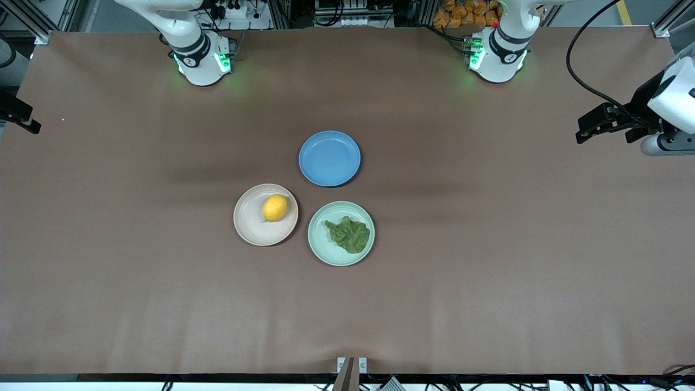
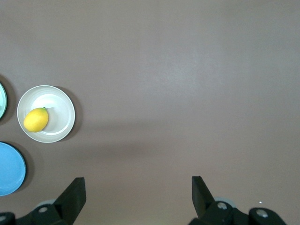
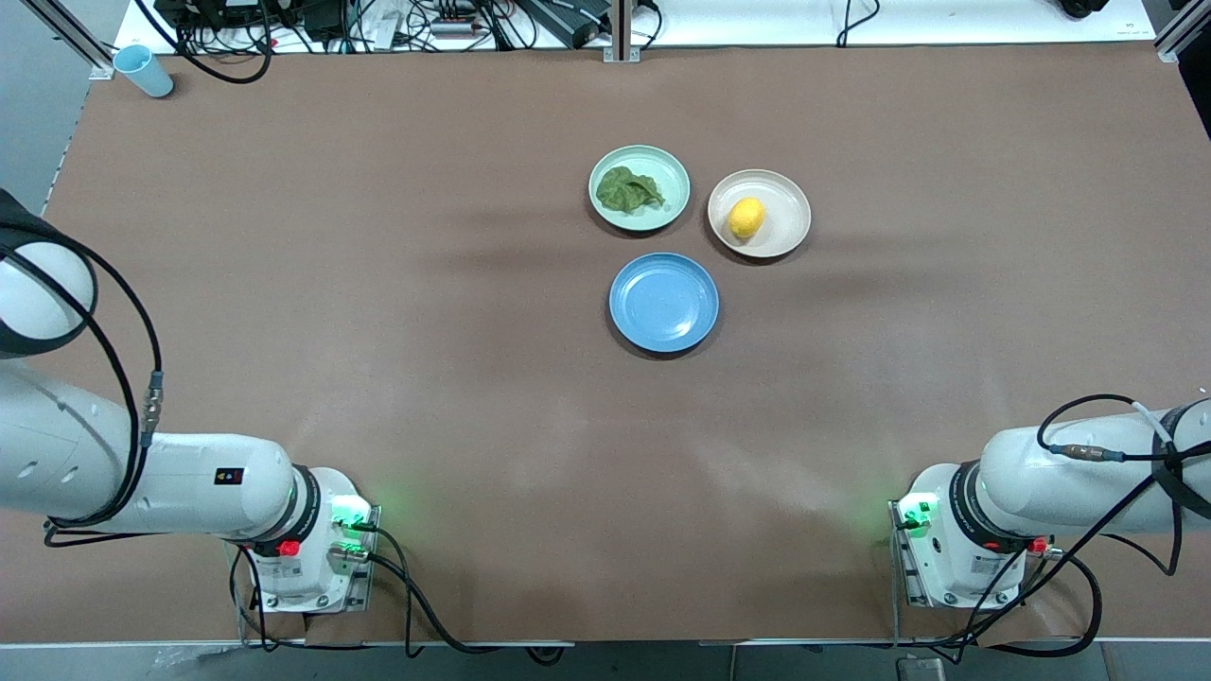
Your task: Pick lemon and lettuce from plates
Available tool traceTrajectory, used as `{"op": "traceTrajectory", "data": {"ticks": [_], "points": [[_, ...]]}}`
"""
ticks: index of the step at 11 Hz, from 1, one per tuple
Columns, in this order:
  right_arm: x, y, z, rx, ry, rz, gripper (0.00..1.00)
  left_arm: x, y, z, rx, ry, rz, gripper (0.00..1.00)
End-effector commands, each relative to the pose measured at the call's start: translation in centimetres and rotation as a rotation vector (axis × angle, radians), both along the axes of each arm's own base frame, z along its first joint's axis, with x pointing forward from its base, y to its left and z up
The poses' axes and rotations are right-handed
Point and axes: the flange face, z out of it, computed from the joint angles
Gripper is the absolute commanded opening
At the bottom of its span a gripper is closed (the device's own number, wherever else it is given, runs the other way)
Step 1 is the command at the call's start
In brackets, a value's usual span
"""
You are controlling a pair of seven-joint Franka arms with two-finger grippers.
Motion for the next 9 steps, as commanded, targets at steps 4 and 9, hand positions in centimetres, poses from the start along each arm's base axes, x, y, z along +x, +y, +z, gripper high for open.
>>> {"op": "traceTrajectory", "data": {"ticks": [4, 9], "points": [[-0.4, 0.3, -0.2, 0.011, 0.016, 0.000, 1.00, -0.1, 0.2, 0.3, 0.020, -0.008, 0.014, 1.00], [0.2, 3.0, -2.5, 0.018, 0.071, 0.051, 1.00, 0.0, -0.1, 0.1, 0.017, -0.005, 0.011, 1.00]]}}
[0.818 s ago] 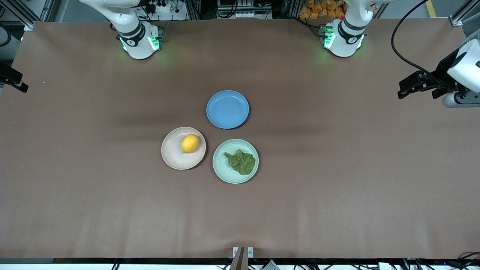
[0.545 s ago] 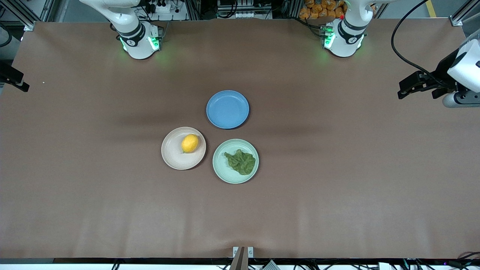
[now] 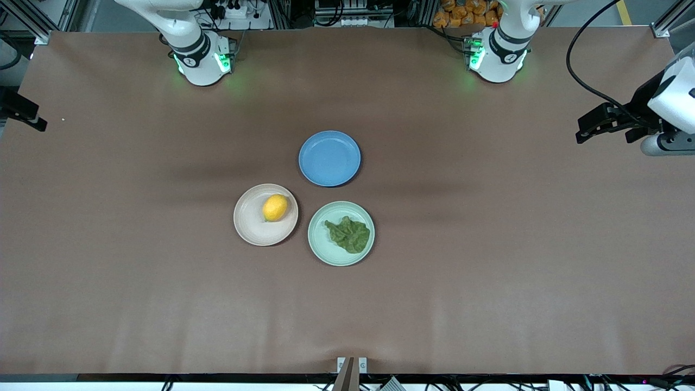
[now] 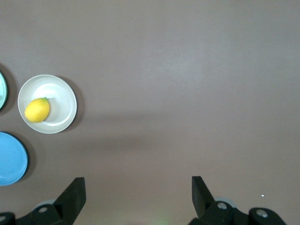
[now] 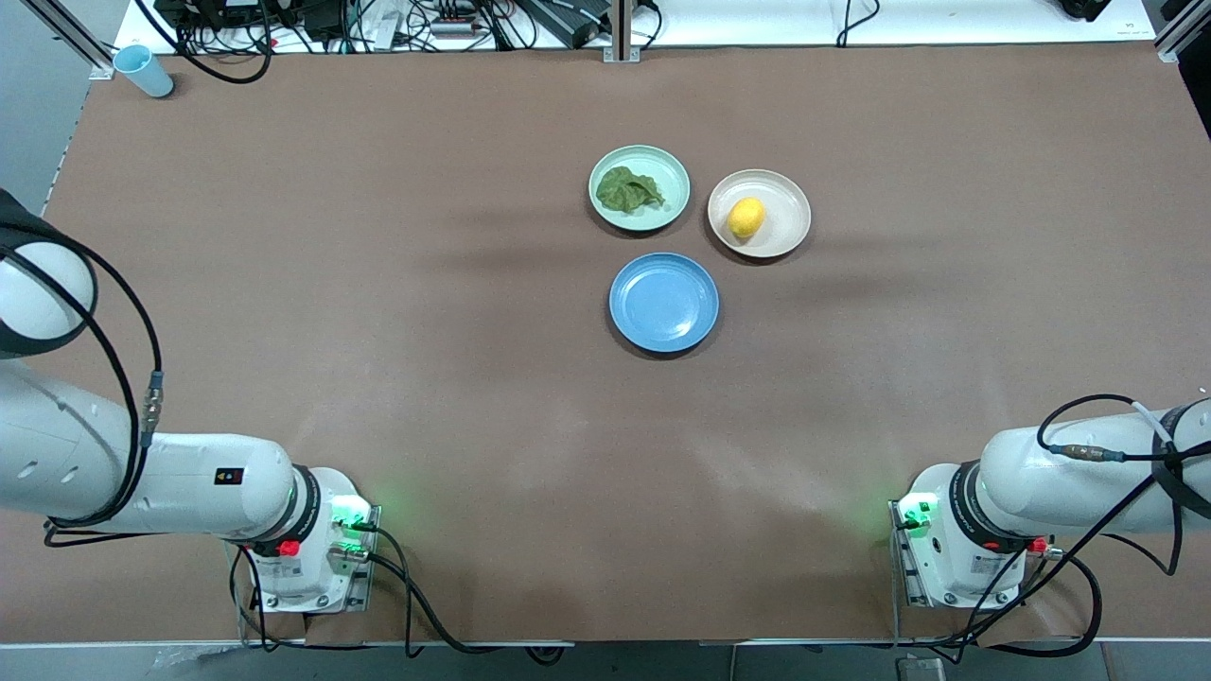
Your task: Pick lemon and lettuce from plates
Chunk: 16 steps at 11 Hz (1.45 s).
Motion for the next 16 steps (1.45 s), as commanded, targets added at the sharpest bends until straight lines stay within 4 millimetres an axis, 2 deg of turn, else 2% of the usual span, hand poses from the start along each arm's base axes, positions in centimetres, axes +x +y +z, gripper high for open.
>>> {"op": "traceTrajectory", "data": {"ticks": [1, 3, 4, 5, 8, 10, 11, 13, 14, 16], "points": [[0.9, 3.7, -3.5, 0.013, 0.056, 0.063, 1.00, 0.0, -0.4, -0.1, 0.018, 0.000, 0.006, 1.00], [1.4, 6.9, -7.1, 0.010, 0.072, 0.092, 1.00, 0.4, -1.5, -1.0, 0.014, 0.013, 0.009, 1.00], [1.6, 8.0, -8.3, 0.007, 0.083, 0.075, 1.00, 0.9, -2.9, -2.1, 0.018, 0.023, 0.012, 1.00], [2.0, 9.2, -9.5, 0.004, 0.103, 0.062, 1.00, 0.7, -5.2, -2.7, 0.023, 0.020, 0.014, 1.00], [3.4, 11.6, -12.7, -0.012, 0.136, 0.001, 1.00, 1.2, -9.6, -5.8, 0.024, 0.045, 0.025, 1.00], [4.3, 14.3, -14.8, -0.031, 0.142, -0.102, 1.00, 2.0, -13.0, -8.6, 0.017, 0.052, 0.050, 1.00], [4.7, 16.4, -16.1, -0.043, 0.143, -0.160, 1.00, 2.4, -14.7, -10.1, 0.006, 0.054, 0.075, 1.00], [5.7, 19.5, -18.6, -0.059, 0.130, -0.251, 1.00, 3.2, -18.5, -13.2, -0.022, 0.050, 0.109, 1.00], [6.0, 20.6, -19.5, -0.060, 0.119, -0.310, 1.00, 3.0, -20.8, -15.0, -0.020, 0.059, 0.094, 1.00], [6.8, 21.9, -21.0, -0.004, 0.125, -0.443, 1.00, 3.7, -22.9, -18.3, -0.032, 0.063, 0.105, 1.00]]}}
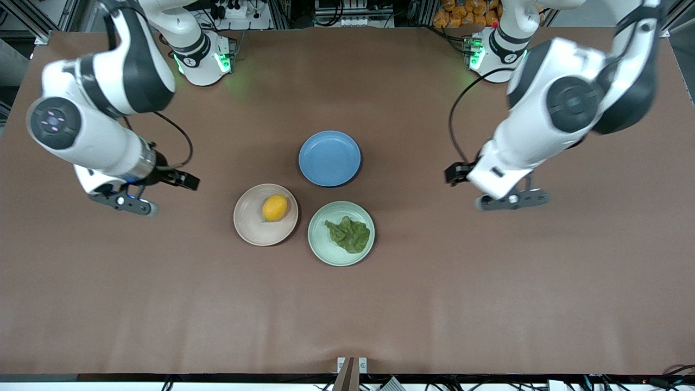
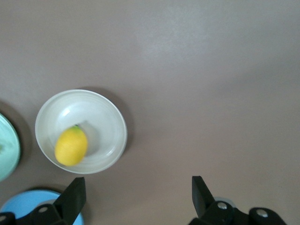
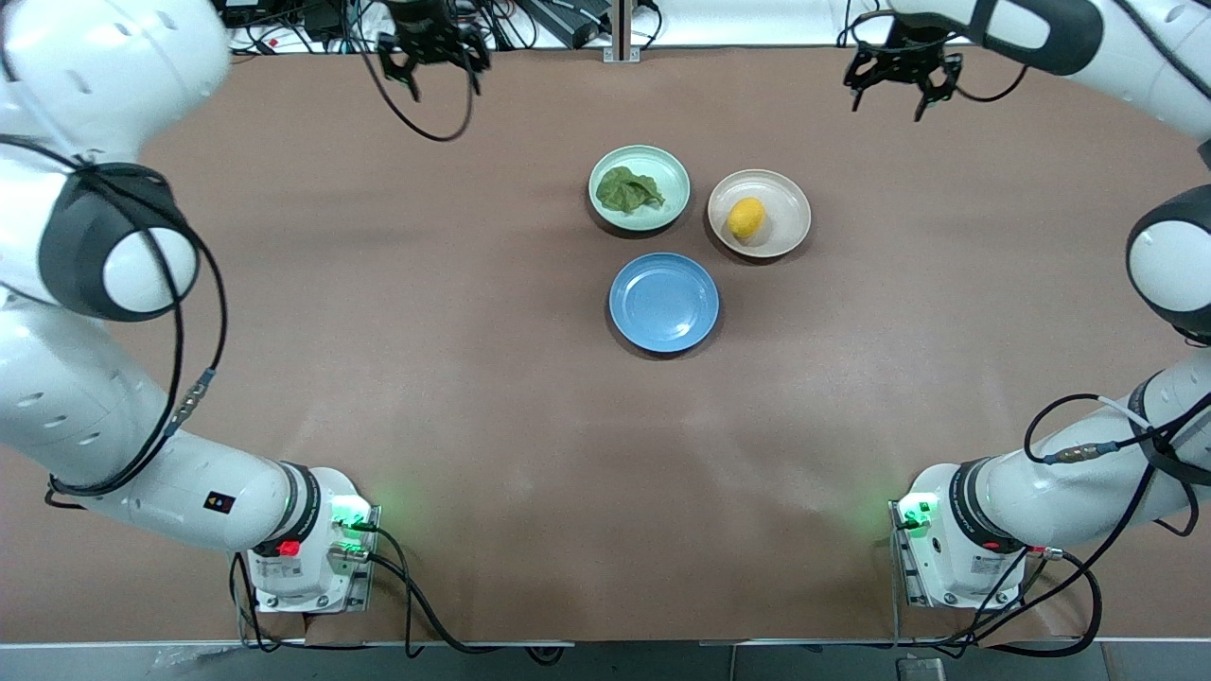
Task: Pick lemon and lettuce from plates
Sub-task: 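Reach the right gripper to the lemon while the left gripper reaches the lettuce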
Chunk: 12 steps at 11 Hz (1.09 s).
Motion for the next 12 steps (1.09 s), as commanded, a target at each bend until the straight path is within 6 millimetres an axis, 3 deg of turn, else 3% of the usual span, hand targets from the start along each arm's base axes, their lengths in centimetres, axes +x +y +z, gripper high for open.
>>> {"op": "traceTrajectory", "data": {"ticks": [1, 2, 3, 4, 6, 8, 10, 12], "points": [[1.3, 1.3, -1.9, 0.073, -0.006, -0.184, 1.00, 1.1, -3.2, -3.6, -0.045, -0.008, 0.065, 1.00], [1.7, 1.6, -2.8, 0.074, -0.008, -0.232, 1.00, 1.2, -4.4, -5.1, -0.061, -0.002, 0.092, 1.00], [1.9, 2.9, -3.8, 0.068, -0.010, -0.276, 1.00, 1.1, -6.4, -7.3, -0.070, 0.013, 0.117, 1.00], [2.0, 4.4, -5.0, 0.058, -0.013, -0.320, 1.00, 0.7, -8.5, -8.3, -0.080, -0.006, 0.138, 1.00], [2.6, 5.8, -7.3, 0.053, -0.030, -0.403, 1.00, 0.0, -11.8, -12.8, -0.071, 0.000, 0.148, 1.00], [2.5, 7.9, -9.2, 0.070, -0.017, -0.446, 1.00, -0.1, -13.9, -16.3, -0.086, -0.021, 0.189, 1.00], [2.2, 10.3, -10.7, 0.073, -0.028, -0.445, 1.00, 0.2, -16.0, -18.5, -0.117, -0.049, 0.240, 1.00], [1.7, 13.1, -13.5, 0.067, -0.045, -0.443, 1.00, 0.0, -17.7, -19.6, -0.152, -0.084, 0.291, 1.00]]}}
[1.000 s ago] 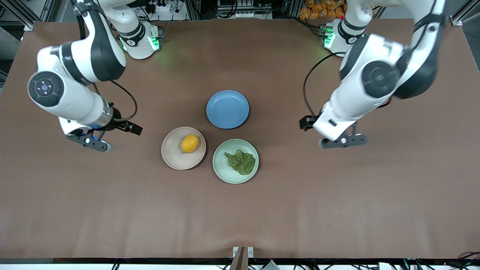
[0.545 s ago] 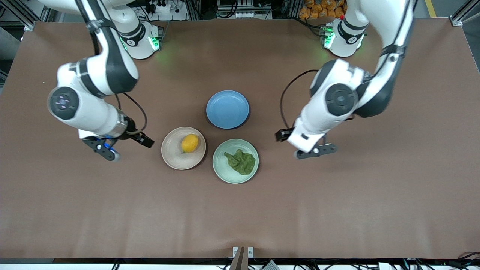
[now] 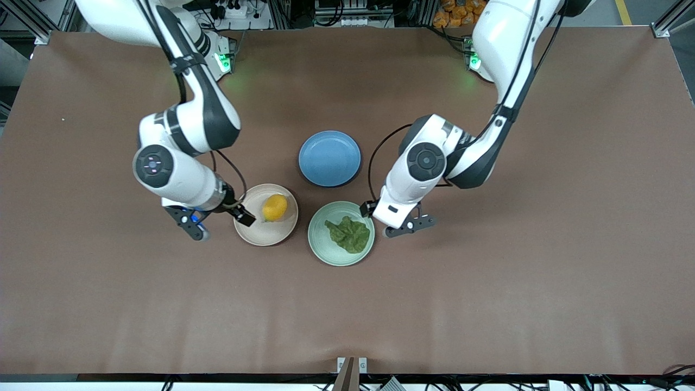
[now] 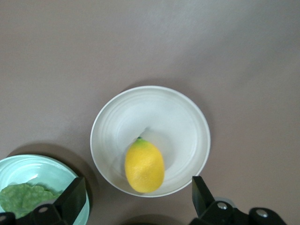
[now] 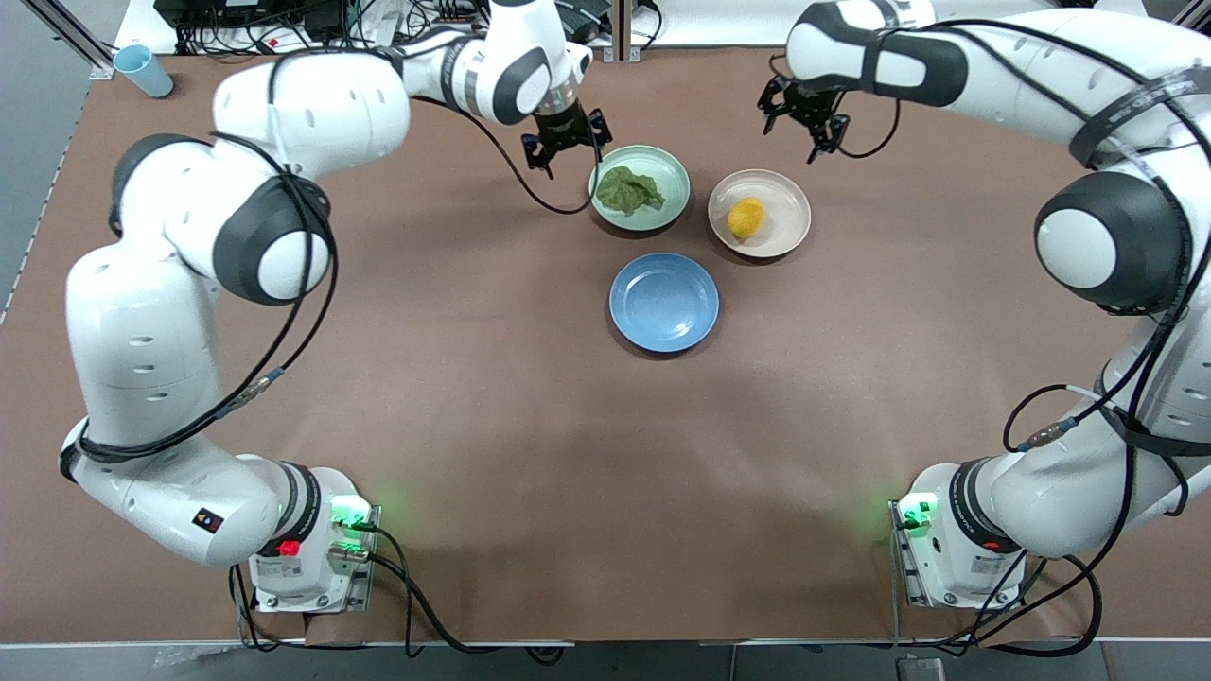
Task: Pick lemon and lettuce from plates
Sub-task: 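Reach the right gripper to the lemon while the left gripper reaches the lettuce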
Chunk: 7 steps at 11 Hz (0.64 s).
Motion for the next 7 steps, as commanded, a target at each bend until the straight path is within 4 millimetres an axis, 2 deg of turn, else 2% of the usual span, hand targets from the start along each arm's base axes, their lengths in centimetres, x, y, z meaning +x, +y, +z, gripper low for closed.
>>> {"op": "traceTrajectory", "data": {"ticks": [1, 4, 5, 7], "points": [[-0.7, 4.6, -4.2, -0.013, -0.017, -0.001, 1.00, 0.2, -2.8, -0.9, -0.057, -0.041, 0.094, 1.00], [-1.0, 6.2, -7.7, -0.032, -0.044, 0.069, 1.00, 1.0, -3.9, -2.4, -0.120, -0.094, 0.192, 1.00], [-1.2, 6.3, -8.4, -0.059, -0.045, 0.122, 1.00, 1.0, -4.5, -3.5, -0.141, -0.100, 0.207, 1.00], [-1.7, 5.9, -10.0, -0.071, -0.034, 0.156, 1.00, 0.6, -5.8, -4.6, -0.194, -0.109, 0.233, 1.00]]}}
